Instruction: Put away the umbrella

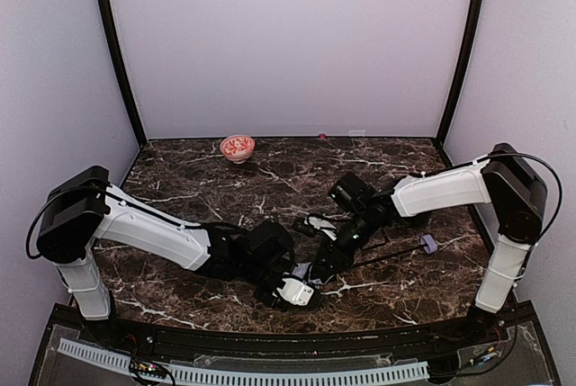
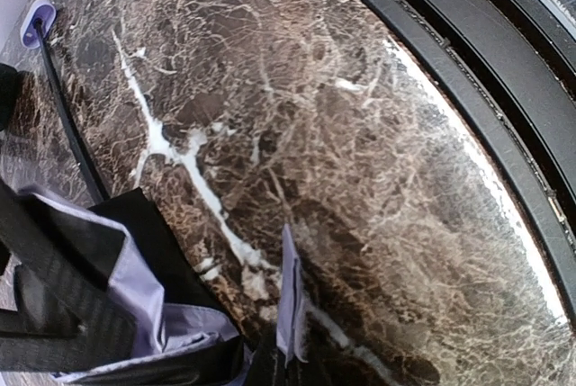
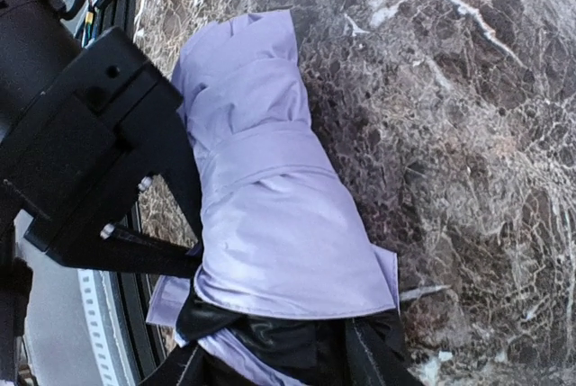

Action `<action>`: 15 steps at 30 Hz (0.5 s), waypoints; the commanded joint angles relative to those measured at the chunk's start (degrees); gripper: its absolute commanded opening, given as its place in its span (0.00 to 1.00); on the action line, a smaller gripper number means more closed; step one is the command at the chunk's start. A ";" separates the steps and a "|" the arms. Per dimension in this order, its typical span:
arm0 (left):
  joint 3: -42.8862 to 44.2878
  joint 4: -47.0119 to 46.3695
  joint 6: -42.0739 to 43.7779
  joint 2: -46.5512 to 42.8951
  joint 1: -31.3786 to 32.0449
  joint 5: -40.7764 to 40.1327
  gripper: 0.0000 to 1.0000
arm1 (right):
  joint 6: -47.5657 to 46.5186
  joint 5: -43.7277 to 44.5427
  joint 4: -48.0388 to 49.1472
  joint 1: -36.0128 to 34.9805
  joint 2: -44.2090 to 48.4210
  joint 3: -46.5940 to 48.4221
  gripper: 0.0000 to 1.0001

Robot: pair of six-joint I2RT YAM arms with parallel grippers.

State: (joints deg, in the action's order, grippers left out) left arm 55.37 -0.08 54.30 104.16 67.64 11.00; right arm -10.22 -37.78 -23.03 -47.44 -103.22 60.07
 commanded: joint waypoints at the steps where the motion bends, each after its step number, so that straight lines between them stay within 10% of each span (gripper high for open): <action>1: -3.00 9.17 0.45 4.52 0.50 0.03 0.00 | -1.79 3.56 -10.40 1.88 0.06 2.71 0.46; 15: -1.94 11.82 -0.16 5.72 -0.31 1.18 0.00 | -0.45 7.94 -17.54 0.32 4.29 11.29 0.52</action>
State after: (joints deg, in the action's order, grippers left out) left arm 55.59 0.43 54.87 105.71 67.83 12.01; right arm -12.49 -35.77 -38.50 -46.61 -100.77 65.95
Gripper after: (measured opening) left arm 0.007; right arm 0.515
